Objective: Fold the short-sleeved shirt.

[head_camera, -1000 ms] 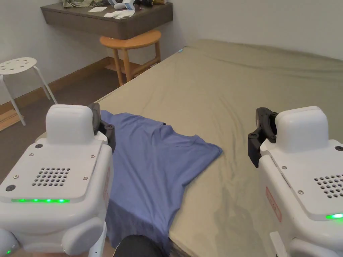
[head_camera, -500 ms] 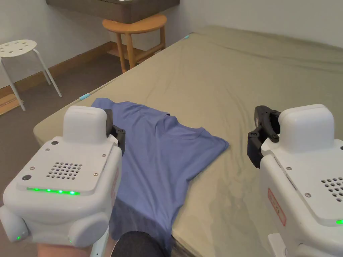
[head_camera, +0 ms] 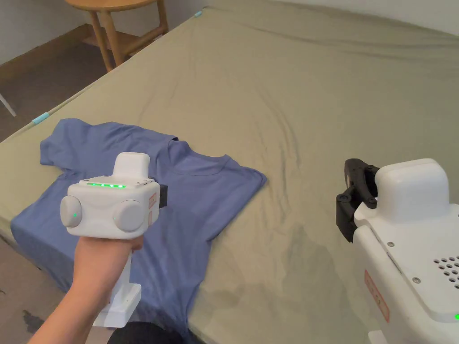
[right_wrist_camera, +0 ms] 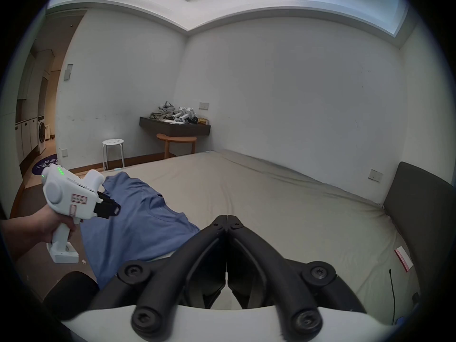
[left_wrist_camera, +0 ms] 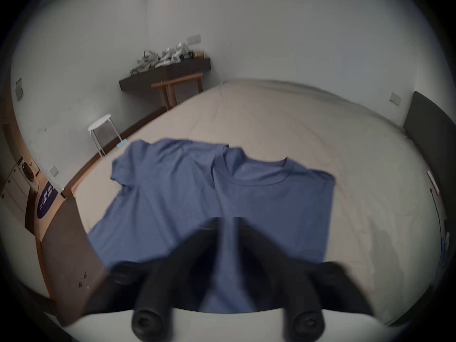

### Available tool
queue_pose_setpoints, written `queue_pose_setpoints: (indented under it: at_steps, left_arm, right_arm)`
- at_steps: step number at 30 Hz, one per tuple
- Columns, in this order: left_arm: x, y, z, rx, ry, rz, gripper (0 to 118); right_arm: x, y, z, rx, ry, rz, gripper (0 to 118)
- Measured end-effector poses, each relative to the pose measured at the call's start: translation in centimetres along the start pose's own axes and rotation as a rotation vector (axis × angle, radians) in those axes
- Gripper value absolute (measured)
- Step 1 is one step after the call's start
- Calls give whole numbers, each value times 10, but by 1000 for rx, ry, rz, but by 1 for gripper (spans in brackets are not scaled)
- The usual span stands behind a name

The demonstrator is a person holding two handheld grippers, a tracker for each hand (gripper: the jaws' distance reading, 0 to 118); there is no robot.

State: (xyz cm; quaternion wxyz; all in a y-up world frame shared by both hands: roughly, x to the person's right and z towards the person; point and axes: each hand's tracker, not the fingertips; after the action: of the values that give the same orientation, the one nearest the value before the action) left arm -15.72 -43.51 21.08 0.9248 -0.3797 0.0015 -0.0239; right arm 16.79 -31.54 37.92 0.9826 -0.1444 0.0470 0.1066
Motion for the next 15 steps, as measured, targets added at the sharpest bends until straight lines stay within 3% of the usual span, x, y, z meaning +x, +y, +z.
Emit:
queue_pose_setpoints:
  at_steps: [1,4,5,6,7,15]
  left_arm:
    - [-1,-1,-17,-52,-11,23,81]
    - [-1,-5,-50,-130,-22,46,84]
    - [-2,-5,-59,-134,20,32,91]
    - [-3,-5,-70,-155,39,14,108]
    - [-7,-8,-85,-180,56,5,118]
    - [-11,-16,-105,-235,14,79,118]
  right_arm:
    - [2,-3,-3,-10,-5,0,1]
    - [11,-11,-10,-34,-13,-4,1]
    - [12,-12,-10,-38,-17,-5,1]
    - [15,-15,-12,-46,-25,-5,1]
    - [17,-18,-14,-55,-32,-6,1]
    - [25,-35,-24,-119,-53,-24,1]
